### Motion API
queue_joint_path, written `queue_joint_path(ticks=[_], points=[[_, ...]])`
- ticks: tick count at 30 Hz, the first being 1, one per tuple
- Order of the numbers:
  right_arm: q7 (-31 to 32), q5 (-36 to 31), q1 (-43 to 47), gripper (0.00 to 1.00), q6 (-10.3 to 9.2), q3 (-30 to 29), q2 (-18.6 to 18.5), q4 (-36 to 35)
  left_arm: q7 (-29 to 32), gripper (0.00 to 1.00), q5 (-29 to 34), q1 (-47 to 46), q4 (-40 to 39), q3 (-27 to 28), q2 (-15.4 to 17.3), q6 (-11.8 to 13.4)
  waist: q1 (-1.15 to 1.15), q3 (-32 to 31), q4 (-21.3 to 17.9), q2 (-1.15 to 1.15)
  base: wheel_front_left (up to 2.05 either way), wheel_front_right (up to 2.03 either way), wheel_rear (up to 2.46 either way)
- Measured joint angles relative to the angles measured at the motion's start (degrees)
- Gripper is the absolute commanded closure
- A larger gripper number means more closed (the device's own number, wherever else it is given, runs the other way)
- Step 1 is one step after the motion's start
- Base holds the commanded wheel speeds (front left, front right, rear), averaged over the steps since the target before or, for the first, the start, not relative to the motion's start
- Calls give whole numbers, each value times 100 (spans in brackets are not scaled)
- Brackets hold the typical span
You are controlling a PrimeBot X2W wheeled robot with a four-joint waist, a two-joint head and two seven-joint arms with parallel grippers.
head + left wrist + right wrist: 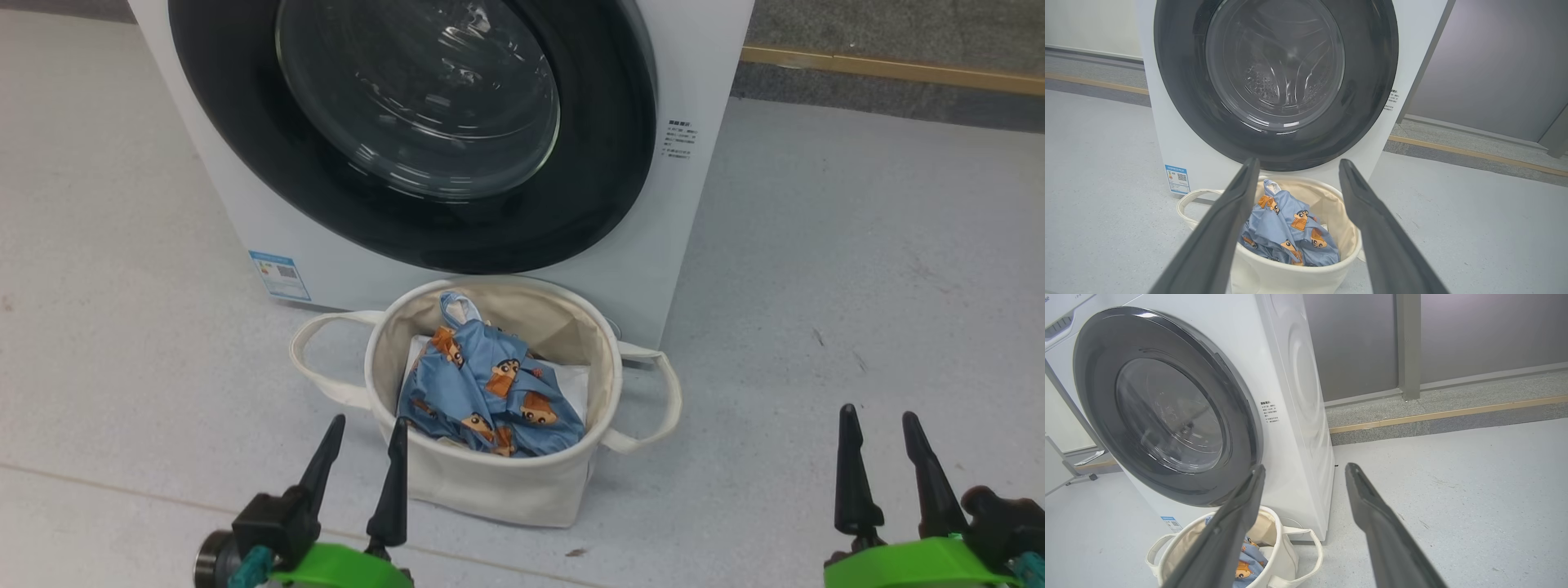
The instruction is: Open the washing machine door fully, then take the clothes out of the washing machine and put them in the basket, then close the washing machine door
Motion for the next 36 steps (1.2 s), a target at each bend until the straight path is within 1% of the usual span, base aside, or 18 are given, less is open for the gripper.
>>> queue_joint_path(ticks=[11, 15, 36], points=[[0, -41, 33, 0, 0, -26, 0, 36, 0, 0, -7, 91, 1, -44, 0, 12, 0, -64, -1, 0, 0, 0, 0], [0, -41, 33, 0, 0, -25, 0, 36, 0, 0, -7, 91, 1, -54, 0, 54, 0, -57, 7, 0, 0, 0, 0], [0, -41, 33, 0, 0, -25, 0, 36, 0, 0, -83, 91, 0, -102, 1, 54, 0, -68, 57, 0, 0, 0, 0]])
